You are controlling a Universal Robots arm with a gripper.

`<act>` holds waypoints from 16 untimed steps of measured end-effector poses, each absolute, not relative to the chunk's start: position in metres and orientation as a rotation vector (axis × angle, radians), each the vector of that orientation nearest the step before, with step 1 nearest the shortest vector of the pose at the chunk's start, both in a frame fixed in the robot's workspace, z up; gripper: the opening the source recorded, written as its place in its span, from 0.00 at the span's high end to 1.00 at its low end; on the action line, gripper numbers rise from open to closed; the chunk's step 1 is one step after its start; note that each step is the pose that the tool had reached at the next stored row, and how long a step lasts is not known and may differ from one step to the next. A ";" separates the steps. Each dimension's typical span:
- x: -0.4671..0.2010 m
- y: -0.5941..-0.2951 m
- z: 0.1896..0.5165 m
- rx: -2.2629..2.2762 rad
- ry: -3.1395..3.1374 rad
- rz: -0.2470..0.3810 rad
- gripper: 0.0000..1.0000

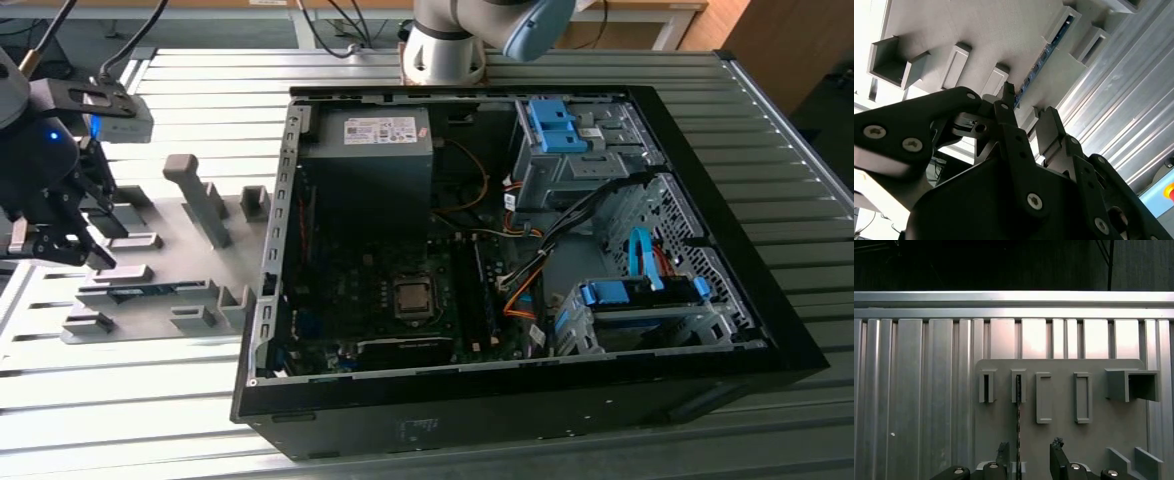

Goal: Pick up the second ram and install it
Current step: 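Pick up the second ram and move it above second insertion slot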

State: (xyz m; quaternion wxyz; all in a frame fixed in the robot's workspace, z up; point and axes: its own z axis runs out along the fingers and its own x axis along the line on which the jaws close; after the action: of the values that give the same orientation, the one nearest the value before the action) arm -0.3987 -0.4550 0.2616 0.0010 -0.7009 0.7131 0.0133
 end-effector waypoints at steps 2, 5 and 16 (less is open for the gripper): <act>-0.399 -0.455 0.261 -2.201 2.239 0.042 0.55; -0.400 -0.455 0.260 -2.200 2.239 0.042 0.55; -0.400 -0.455 0.254 -2.200 2.239 0.042 0.55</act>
State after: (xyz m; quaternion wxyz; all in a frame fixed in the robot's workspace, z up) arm -0.4005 -0.4549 0.2543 0.0011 -0.7009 0.7131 0.0133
